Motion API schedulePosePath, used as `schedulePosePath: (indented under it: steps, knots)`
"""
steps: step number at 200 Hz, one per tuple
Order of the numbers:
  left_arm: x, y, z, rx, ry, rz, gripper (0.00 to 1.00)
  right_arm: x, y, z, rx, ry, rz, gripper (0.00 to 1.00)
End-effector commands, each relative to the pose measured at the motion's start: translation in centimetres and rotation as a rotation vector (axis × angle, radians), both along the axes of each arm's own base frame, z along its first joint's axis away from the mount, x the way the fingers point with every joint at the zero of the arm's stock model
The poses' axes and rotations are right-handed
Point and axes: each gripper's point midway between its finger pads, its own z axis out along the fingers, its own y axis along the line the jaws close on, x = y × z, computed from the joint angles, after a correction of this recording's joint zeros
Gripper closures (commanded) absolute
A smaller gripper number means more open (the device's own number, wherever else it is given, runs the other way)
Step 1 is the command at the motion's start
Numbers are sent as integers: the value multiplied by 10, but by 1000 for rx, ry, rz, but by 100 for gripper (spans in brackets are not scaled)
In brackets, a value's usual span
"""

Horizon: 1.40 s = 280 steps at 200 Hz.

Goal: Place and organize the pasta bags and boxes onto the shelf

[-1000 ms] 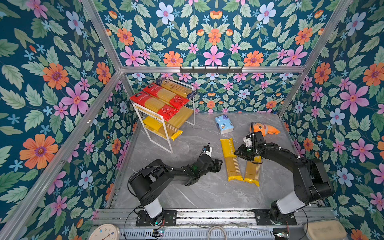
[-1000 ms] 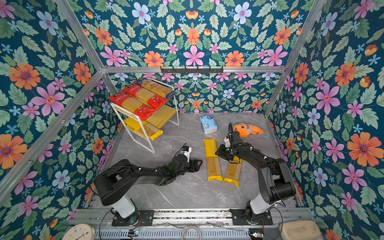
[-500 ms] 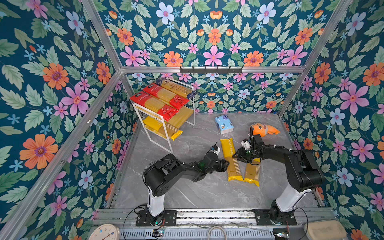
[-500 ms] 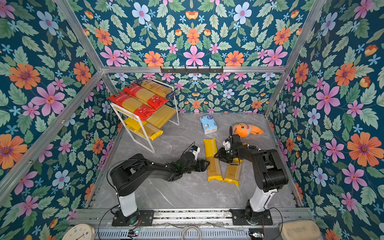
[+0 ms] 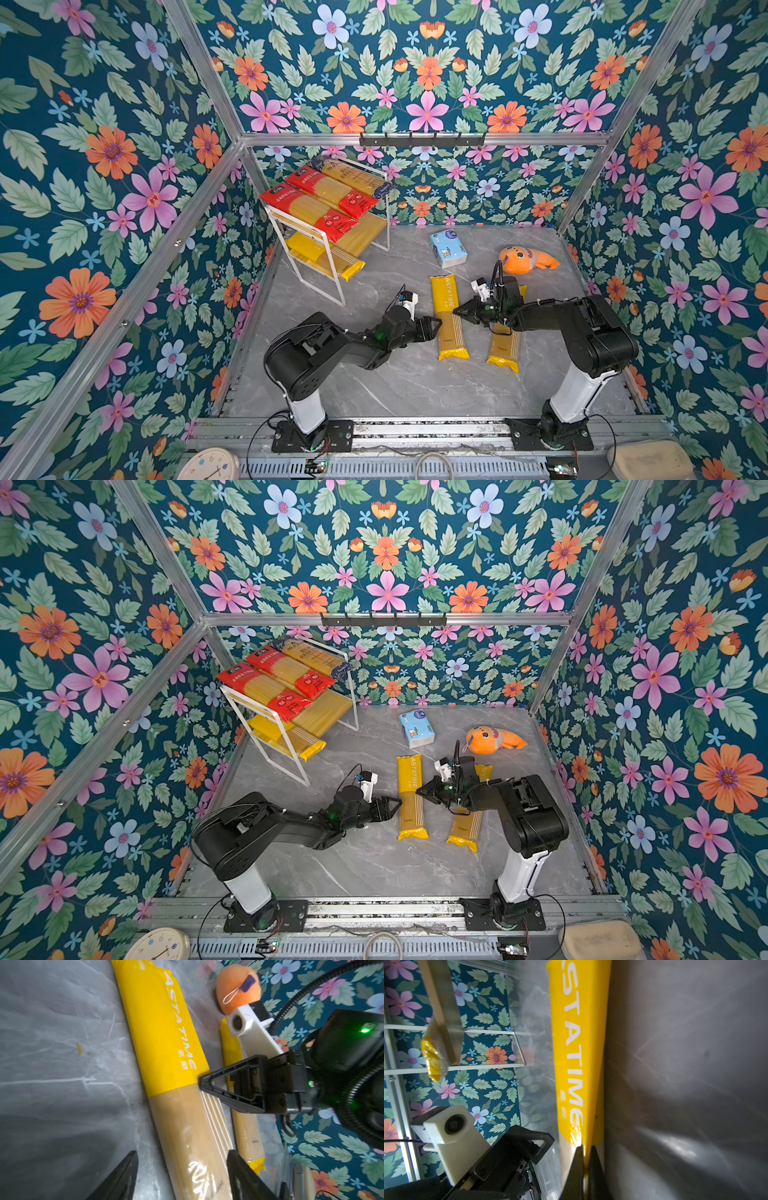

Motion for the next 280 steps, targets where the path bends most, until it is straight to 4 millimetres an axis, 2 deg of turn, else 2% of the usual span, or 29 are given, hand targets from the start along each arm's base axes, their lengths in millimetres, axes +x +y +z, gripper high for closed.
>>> schedulePosePath:
  steps: [1, 29, 32, 43, 63, 79, 104, 131, 148, 178, 211, 234, 280]
  knots:
    - [0, 7, 24, -62, -49, -1, 29, 17, 12, 45, 67, -210, 7, 99]
    - [0, 24, 46, -119, -112, 1, 26, 19, 22, 87, 110, -390, 17, 100]
    - [-1, 24, 51, -131, -124, -4, 26, 18, 23, 102, 123, -435, 20, 100]
    - [-4, 25, 67, -172, -167, -32, 25, 14, 30, 130, 156, -531, 42, 100]
    - [-11, 24, 97, -234, -258, -84, 21, 3, 42, 175, 216, -654, 106, 100]
    - [-14, 24, 111, -261, -301, -115, 17, -8, 51, 206, 264, -737, 162, 100]
    - [-18, 30, 141, -365, -360, -156, 6, -29, 63, 244, 339, -819, 253, 100]
    - [-29, 32, 175, -454, -437, -228, 5, -46, 68, 275, 424, -872, 313, 100]
    - [-34, 28, 186, -478, -468, -276, 6, -55, 70, 287, 462, -886, 341, 100]
    - [-33, 17, 196, -523, -478, -337, 13, -65, 75, 291, 467, -884, 380, 100]
    - [-23, 17, 203, -603, -455, -355, 29, -70, 74, 289, 462, -873, 394, 100]
    - [-21, 16, 203, -603, -453, -364, 44, -70, 75, 285, 456, -856, 398, 100]
    - [-21, 20, 202, -595, -451, -362, 59, -57, 76, 281, 432, -820, 348, 100]
